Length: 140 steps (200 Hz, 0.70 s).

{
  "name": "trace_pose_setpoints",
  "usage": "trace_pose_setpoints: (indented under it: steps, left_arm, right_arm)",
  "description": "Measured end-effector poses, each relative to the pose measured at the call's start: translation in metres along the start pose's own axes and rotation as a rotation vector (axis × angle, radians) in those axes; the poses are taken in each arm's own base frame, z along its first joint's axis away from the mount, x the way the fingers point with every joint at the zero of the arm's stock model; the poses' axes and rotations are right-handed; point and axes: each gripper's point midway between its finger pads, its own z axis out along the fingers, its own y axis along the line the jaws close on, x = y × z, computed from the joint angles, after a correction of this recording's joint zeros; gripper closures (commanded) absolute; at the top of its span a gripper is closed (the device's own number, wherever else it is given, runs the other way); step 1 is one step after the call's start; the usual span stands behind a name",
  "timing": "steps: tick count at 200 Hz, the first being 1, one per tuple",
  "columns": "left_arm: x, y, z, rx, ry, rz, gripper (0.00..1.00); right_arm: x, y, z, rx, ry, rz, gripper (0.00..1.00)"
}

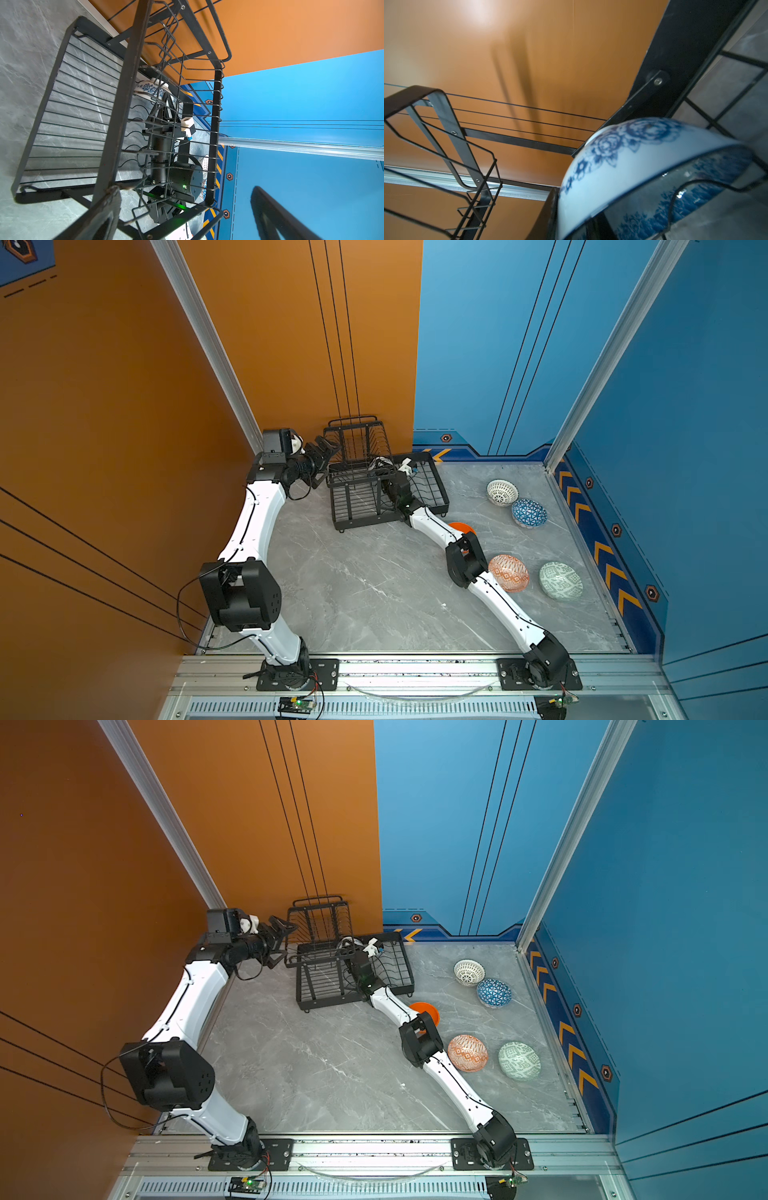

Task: Load the bowls into the dish rack
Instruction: 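Open the right gripper to release the bowl and raise it away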

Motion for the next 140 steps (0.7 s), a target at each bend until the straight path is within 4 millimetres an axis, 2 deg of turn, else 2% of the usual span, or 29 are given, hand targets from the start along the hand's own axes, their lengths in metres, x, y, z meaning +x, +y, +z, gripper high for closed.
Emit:
trace_pose_setpoints:
  steps: [53,67,94,112,140]
  left_arm:
    - [0.0,-0.002,0.0,0.002,0.0,0.003,0.02]
    - [0.002,-0.002,0.001,0.002,0.001,0.005,0.02]
    - [0.003,-0.007,0.003,0.008,-0.005,0.019,0.02]
    - [0.004,-0.01,0.005,0.011,-0.014,0.029,0.02]
    - [0.004,-0.014,0.005,0.017,-0.027,0.037,0.02]
  right_arm:
    - [-0.003,-0.004,0.001,0.011,0.012,-0.029,0.63]
    - [-0.006,-0.004,0.002,0.01,0.013,-0.039,0.51]
    - [-0.015,-0.004,0.003,0.014,0.018,-0.053,0.4]
    - [-0.023,-0.001,0.004,0.015,0.025,-0.069,0.23]
    - [-0.035,0.012,0.005,0.006,0.038,-0.077,0.03]
